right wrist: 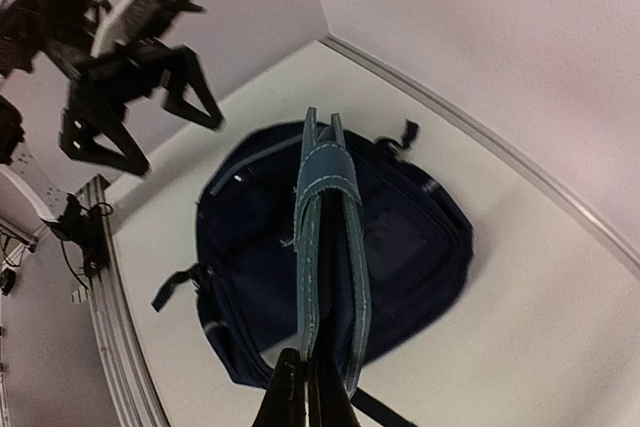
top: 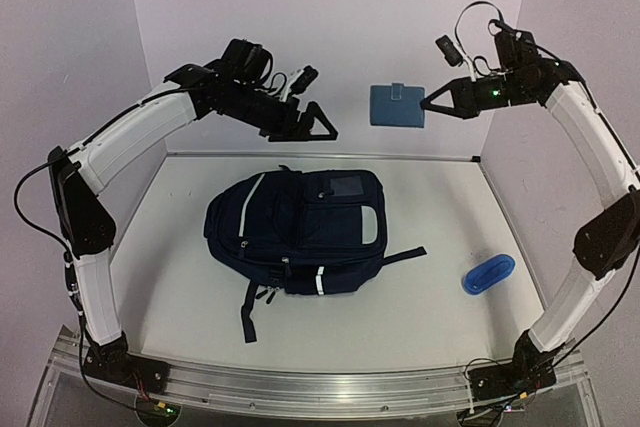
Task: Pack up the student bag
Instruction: Pick up the personal item from the center of the board.
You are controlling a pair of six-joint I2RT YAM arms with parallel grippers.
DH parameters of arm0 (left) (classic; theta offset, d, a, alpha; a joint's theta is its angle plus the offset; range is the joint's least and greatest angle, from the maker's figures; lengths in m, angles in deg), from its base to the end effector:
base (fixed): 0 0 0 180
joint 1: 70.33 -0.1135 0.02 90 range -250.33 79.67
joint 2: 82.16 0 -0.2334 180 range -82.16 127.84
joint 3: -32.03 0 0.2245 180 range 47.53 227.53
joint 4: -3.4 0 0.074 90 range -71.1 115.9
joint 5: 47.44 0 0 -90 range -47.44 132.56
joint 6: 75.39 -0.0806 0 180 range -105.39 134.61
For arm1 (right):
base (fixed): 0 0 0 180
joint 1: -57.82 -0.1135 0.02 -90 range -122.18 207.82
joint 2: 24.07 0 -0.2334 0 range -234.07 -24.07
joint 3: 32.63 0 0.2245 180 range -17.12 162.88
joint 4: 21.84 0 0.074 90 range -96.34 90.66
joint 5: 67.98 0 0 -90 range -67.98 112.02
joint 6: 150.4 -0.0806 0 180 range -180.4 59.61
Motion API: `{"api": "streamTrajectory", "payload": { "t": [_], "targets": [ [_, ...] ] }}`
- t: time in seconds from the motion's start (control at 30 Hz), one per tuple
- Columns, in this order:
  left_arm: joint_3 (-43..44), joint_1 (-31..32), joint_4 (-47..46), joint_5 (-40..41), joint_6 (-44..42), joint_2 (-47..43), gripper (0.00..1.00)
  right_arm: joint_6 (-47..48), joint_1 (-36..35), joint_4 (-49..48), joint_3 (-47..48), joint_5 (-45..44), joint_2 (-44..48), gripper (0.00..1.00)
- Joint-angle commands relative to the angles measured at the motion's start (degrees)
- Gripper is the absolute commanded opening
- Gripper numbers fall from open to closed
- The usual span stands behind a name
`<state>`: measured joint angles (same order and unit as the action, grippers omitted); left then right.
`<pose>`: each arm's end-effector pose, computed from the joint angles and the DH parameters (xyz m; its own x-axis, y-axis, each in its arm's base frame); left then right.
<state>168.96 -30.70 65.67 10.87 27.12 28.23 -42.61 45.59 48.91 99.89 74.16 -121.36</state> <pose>0.2949 -0.2992 0.3493 -0.6278 0.2806 -0.7261 0.7531 0.4549 -0.4753 0.3124 0.1328 0.4028 -0.3091 -0.2589 -0.9151 -0.8953 0.4039 0.1881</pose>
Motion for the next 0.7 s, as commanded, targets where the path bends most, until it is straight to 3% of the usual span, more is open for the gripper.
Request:
{"api": "streamTrajectory", "payload": {
  "t": [0.0,0.23,0.5,0.67],
  "targets": [
    [-0.5,2.1,-9.2,-9.7,-3.4,-2.7,1.00,-8.0,-3.7,-10.9,0.1,2.6,4.7,0.00],
    [-1.4,4.3,-14.3,-12.4,-3.5,-4.0,0.96,-8.7,-8.4,-12.4,-1.5,2.7,6.2,0.00],
    [-2.5,4.4,-17.0,-8.3,-3.0,-6.3,0.89,-7.2,-11.5,-12.8,-4.7,2.2,8.1,0.00],
    [-6.8,2.0,-17.8,-8.1,3.2,-9.3,0.96,1.3,-15.0,-14.3,-8.5,-9.0,12.2,0.00]
  ]
}}
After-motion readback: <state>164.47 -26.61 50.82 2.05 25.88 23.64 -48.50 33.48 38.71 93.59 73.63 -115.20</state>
